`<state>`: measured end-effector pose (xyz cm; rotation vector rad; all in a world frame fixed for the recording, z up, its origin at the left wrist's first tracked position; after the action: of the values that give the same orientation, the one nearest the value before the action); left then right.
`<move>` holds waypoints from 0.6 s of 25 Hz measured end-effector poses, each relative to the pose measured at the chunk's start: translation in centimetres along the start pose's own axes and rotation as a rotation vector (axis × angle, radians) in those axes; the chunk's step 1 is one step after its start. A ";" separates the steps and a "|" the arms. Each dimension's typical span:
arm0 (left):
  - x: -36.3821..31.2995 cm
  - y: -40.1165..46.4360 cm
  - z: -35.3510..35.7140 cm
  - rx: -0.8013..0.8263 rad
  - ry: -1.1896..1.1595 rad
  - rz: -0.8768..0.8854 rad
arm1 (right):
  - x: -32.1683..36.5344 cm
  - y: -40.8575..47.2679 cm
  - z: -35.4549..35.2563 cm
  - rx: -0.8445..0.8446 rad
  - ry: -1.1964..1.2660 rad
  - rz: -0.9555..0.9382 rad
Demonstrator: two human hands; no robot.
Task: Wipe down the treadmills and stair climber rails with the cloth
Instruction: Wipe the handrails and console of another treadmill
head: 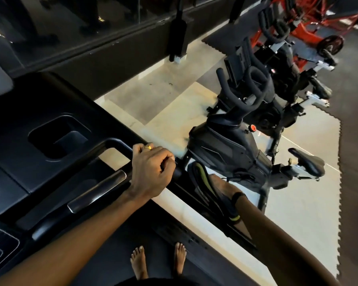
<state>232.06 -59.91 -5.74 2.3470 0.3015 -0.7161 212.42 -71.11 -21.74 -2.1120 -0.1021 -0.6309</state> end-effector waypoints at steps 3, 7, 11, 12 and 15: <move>-0.6 -0.1 0.5 -0.006 -0.018 0.015 | -1.8 -3.6 -1.7 -0.226 -0.261 -0.028; -0.5 -0.1 1.2 0.003 -0.017 -0.004 | -0.4 -7.8 0.7 -0.486 -0.495 -0.102; 0.1 -1.0 1.1 0.015 0.030 -0.035 | 4.2 -6.7 3.5 -0.544 -0.643 -0.181; 0.3 -1.3 1.4 0.037 0.054 -0.047 | 4.9 -5.6 3.3 -0.491 -0.592 -0.195; 1.0 -2.1 2.7 0.125 0.128 -0.112 | 5.2 -0.3 1.7 -0.225 -0.280 -0.198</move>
<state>230.91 -60.09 -9.12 2.5160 0.4589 -0.6548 217.53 -70.44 -19.78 -2.4195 -0.4181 -0.4751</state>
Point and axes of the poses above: each hand's wrist, its own y-axis towards the middle knuckle, its own z-axis out of the palm, x = y × z, the point moved 10 cm from there along y, towards the middle knuckle, and after that the axes turned 1 degree about z, right-handed, at the moved point
